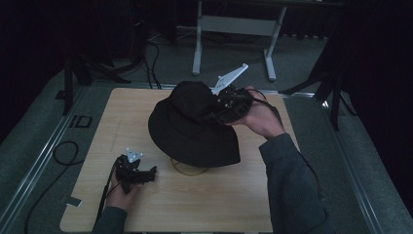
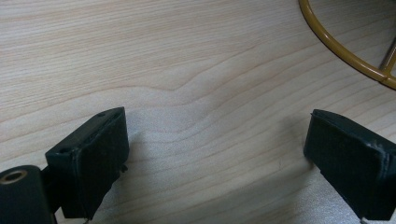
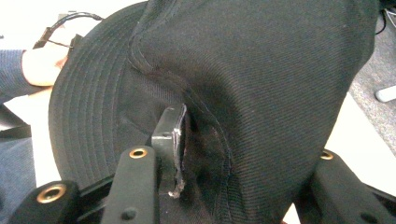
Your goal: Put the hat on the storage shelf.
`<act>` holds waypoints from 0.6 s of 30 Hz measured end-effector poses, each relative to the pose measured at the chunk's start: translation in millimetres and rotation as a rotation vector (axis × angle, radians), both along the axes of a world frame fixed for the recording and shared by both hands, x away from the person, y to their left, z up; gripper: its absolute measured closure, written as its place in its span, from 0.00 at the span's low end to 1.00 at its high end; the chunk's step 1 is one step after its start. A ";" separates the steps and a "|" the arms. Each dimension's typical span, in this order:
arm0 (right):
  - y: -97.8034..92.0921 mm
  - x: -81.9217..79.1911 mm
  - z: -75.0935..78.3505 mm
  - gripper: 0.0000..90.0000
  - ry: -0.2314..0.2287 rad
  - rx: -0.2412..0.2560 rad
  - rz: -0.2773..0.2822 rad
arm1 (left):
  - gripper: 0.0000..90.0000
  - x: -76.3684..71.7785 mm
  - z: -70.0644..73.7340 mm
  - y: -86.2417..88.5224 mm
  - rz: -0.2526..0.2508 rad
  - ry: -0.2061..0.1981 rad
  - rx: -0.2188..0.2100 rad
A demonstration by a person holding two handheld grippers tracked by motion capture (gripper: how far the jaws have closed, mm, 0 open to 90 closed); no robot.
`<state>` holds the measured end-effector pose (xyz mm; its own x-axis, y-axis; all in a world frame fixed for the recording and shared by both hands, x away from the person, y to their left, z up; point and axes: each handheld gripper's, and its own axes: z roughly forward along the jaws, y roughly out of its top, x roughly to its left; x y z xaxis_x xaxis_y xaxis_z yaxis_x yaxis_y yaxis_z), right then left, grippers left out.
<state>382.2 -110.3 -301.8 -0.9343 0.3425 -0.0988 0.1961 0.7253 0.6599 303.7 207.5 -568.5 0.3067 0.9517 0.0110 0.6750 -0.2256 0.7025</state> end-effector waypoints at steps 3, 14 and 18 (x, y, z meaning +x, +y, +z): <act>4.3 -1.8 -0.9 0.63 -0.007 0.006 0.006 | 0.08 0.0 0.0 0.0 0.000 0.000 0.000; 12.9 2.3 -2.9 0.40 0.023 0.008 -0.045 | 0.08 0.1 -0.1 0.0 0.000 -0.002 0.001; 8.2 3.2 -1.9 0.17 -0.002 0.011 -0.118 | 0.08 0.1 -0.1 -0.1 0.000 -0.002 0.001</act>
<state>385.4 -102.1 -303.7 -0.8871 0.4513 -0.0968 0.2783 0.6902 0.6679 303.9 207.4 -568.6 0.3066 0.9518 0.0126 0.6737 -0.2263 0.7035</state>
